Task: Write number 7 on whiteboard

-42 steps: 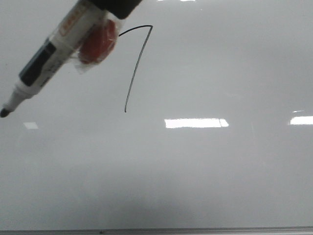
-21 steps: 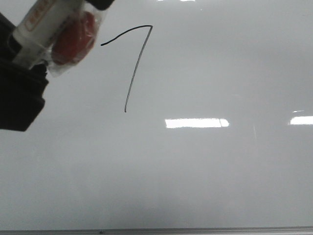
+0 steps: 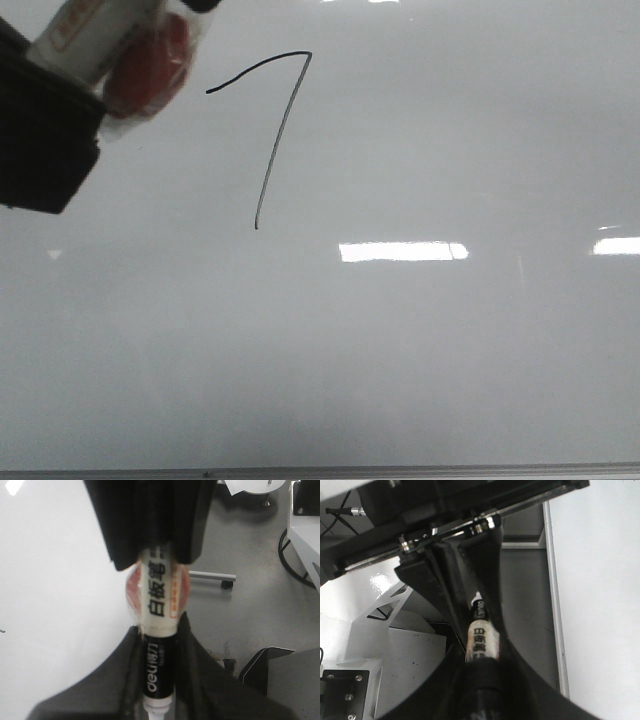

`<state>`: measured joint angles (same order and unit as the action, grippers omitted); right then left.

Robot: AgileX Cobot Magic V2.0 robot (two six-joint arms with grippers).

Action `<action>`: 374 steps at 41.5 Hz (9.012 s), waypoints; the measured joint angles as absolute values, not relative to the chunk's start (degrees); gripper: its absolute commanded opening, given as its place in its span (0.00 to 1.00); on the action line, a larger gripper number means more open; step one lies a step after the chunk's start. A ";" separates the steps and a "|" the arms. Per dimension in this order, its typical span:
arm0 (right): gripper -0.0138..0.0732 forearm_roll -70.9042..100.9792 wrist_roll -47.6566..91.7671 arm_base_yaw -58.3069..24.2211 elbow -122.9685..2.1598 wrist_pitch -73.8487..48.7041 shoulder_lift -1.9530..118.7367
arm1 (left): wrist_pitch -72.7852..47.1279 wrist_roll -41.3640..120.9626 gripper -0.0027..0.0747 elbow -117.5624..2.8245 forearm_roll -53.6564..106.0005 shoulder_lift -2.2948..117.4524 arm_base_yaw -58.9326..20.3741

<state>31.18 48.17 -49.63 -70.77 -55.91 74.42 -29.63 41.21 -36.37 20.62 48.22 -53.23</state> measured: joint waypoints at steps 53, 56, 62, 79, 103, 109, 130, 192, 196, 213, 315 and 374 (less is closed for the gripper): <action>0.08 28.12 24.14 -12.91 -22.34 -24.39 19.02 | -22.92 25.66 0.01 -31.14 20.23 51.83 1.23; 0.08 28.12 24.14 -12.91 -21.76 -24.15 19.02 | -20.86 25.66 0.01 -31.14 20.91 54.81 1.23; 0.08 28.12 24.04 -12.91 -21.38 -23.74 19.02 | -11.79 25.66 0.01 -31.14 25.30 63.83 1.23; 0.08 28.12 24.04 -12.91 -20.45 -23.38 19.02 | 0.33 25.66 0.01 -38.02 27.70 84.13 -1.04; 0.08 28.12 23.92 -12.91 -20.45 -23.38 19.02 | 0.37 25.66 0.54 -38.39 27.70 84.76 -1.04; 0.08 28.12 23.92 -12.91 -20.45 -23.38 19.02 | 0.37 25.66 0.70 -38.39 27.70 84.76 -1.04; 0.08 28.12 23.92 -12.91 -20.45 -23.38 19.02 | -0.32 25.66 0.73 -38.39 27.60 84.14 -1.04; 0.08 28.12 23.81 -12.91 -20.45 -23.28 19.02 | -34.62 25.66 0.01 -34.37 22.00 13.13 -1.04; 0.08 28.12 23.72 -12.91 -20.45 -23.28 19.02 | -34.66 25.66 0.01 -34.18 22.13 8.90 -1.04; 0.08 28.12 23.72 -12.91 -20.45 -23.28 19.02 | -34.56 25.66 0.01 -34.18 22.26 5.68 -1.04; 0.08 15.19 11.08 -9.42 -13.12 -12.62 17.16 | -5.17 0.00 0.01 0.32 -2.12 -0.31 -1.04; 0.08 4.57 -2.61 2.63 1.47 -12.30 -0.63 | -5.02 0.00 0.01 0.32 -2.12 -0.31 -1.04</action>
